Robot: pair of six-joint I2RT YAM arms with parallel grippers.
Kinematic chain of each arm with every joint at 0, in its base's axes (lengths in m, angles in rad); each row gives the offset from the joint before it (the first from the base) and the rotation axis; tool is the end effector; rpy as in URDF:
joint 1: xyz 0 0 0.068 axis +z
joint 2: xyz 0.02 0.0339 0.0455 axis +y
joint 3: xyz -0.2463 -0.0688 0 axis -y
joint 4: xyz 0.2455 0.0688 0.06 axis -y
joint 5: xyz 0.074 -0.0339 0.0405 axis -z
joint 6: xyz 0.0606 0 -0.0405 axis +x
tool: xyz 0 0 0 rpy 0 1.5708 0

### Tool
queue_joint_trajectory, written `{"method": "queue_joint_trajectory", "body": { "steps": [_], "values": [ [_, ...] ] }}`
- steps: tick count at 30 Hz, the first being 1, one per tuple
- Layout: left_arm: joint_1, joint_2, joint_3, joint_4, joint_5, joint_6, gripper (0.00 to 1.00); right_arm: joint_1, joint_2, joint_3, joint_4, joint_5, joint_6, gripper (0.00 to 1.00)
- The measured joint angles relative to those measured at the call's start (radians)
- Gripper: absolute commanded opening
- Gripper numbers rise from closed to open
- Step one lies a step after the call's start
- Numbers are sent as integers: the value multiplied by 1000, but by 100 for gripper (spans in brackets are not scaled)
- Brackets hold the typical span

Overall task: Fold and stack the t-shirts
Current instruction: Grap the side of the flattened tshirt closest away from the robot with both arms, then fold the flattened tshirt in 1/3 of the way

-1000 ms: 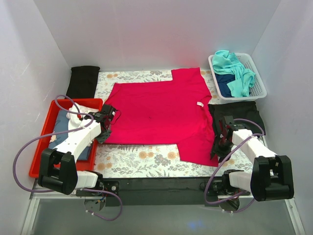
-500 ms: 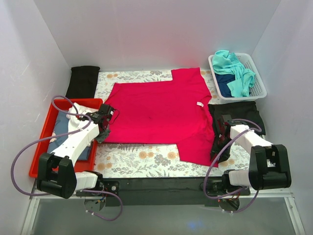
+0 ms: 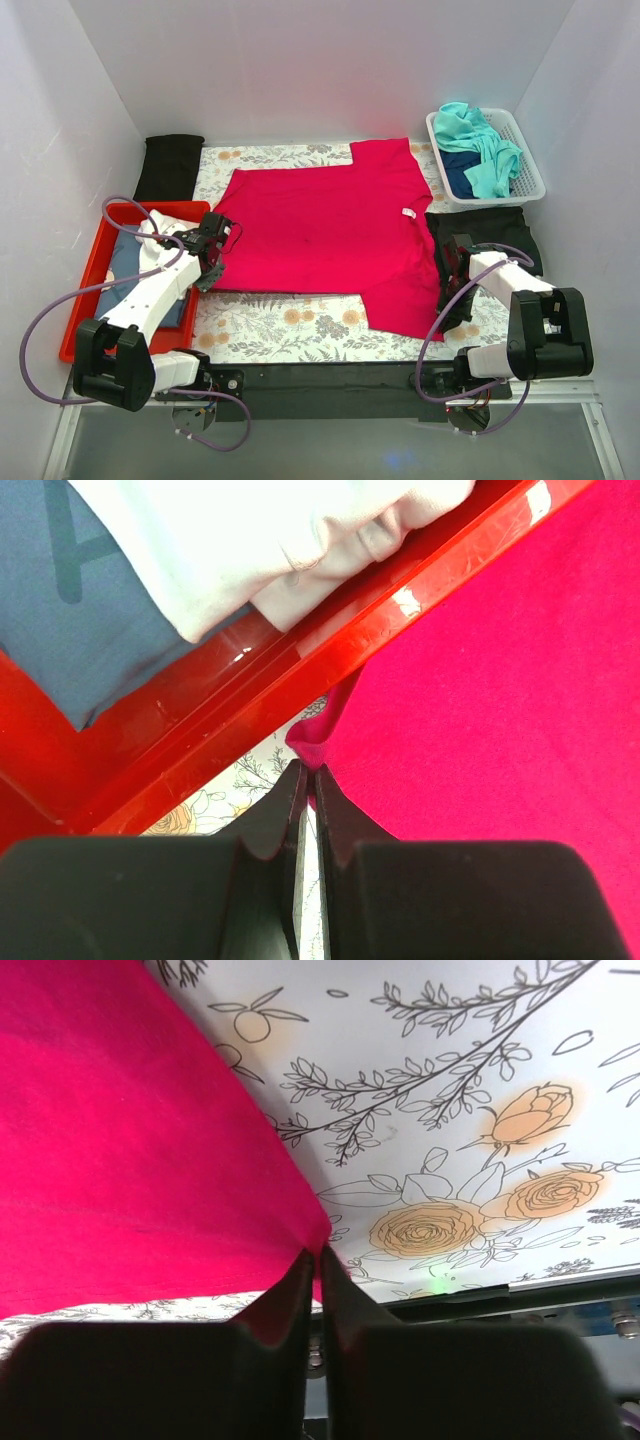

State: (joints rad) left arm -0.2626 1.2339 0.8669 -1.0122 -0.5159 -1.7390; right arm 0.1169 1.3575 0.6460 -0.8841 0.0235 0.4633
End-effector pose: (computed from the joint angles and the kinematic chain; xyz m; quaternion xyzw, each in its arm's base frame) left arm 0.2138 -0.0265 0.1895 -0.6658 0.6955 0.0592 0.2637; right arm 0.1885 0.0207 0.1048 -0.1722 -0.9849 0.0148 0.0085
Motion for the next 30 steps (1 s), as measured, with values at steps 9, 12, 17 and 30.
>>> {"method": "queue_joint_trajectory", "body": {
  "steps": [9,12,17,30],
  "values": [
    [1,-2,0,0,1,4,0,0,-5,1,-4,5,3,1],
    [3,-5,0,0,2,4,0,0,-34,17,-16,22,6,1],
    [5,-33,0,-5,4,3,0,0,-140,117,-62,71,31,1],
    [5,-117,-10,-10,22,-9,0,1,-219,380,-143,193,85,1]
  ]
}}
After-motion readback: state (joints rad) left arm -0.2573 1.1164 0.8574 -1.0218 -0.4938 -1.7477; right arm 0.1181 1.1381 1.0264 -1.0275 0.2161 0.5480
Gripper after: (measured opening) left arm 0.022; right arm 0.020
